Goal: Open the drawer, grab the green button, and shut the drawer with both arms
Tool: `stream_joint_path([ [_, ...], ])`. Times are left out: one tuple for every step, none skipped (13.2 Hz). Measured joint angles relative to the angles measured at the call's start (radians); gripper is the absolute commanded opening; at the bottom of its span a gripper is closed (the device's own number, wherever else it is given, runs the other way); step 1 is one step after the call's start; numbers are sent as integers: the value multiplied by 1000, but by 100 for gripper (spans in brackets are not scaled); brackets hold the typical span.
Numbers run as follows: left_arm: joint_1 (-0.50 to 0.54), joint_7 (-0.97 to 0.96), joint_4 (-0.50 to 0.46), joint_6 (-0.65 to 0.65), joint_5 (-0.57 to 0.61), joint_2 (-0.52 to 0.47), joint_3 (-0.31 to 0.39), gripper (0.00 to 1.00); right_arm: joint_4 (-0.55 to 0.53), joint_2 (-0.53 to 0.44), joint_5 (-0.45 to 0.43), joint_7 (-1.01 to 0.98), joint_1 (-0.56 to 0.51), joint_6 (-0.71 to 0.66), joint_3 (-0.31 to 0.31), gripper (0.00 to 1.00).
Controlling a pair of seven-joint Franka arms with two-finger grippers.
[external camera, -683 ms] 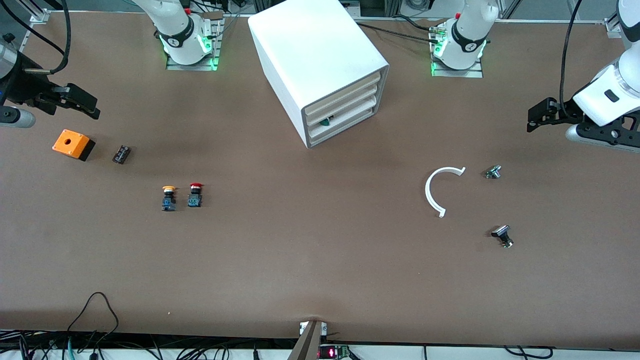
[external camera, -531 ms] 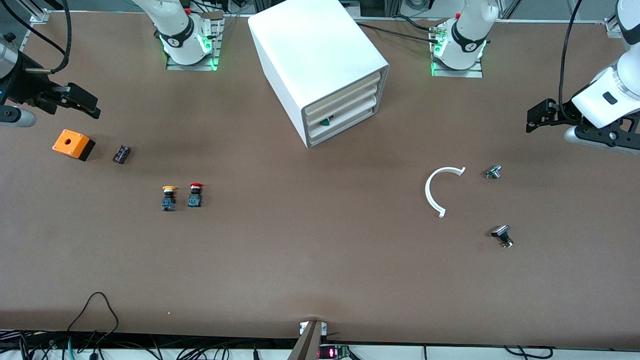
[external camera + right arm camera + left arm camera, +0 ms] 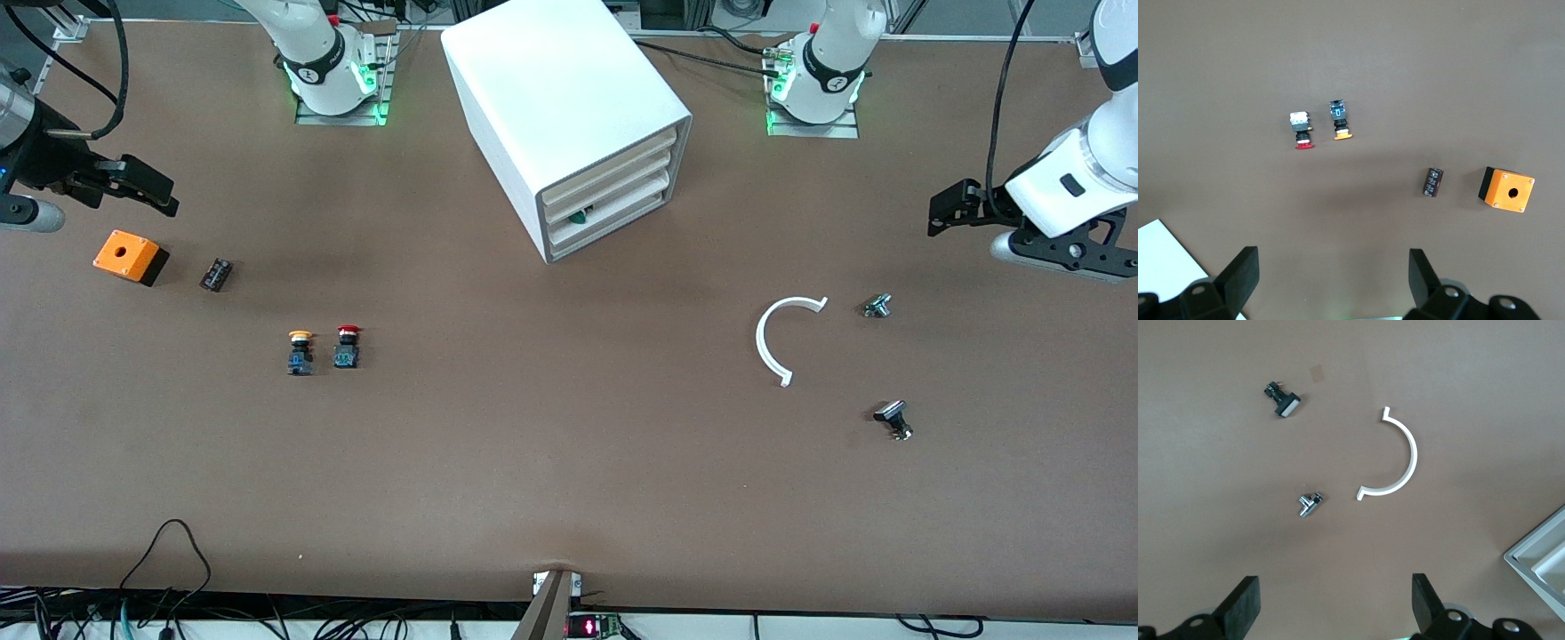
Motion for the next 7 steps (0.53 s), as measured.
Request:
stream_joint_path([
  [0,0,4,-27,-2,0,-6,99,-1,0,0,0,0,-1,0,99],
  [-1,0,7,-60,-17,0,-8,99,-3,0,0,0,0,-1,0,99],
  [-1,0,9,-88,-52,0,-8,99,-4,0,0,0,1,-2,1,99],
  [0,0,9,-113,-87,1,-8,99,-5,0,1,0,1,-8,1,99],
  [0,0,9,-145,-115,3,-9,99,-5,0,1,0,1,-21,2,99],
  [-2,1,9,-187,-152,7,-11,99,-5,0,1,0,2,-30,3,99],
  [-6,1,10,-238,-202,12,-20,99,-5,0,3,0,2,-34,3,99],
])
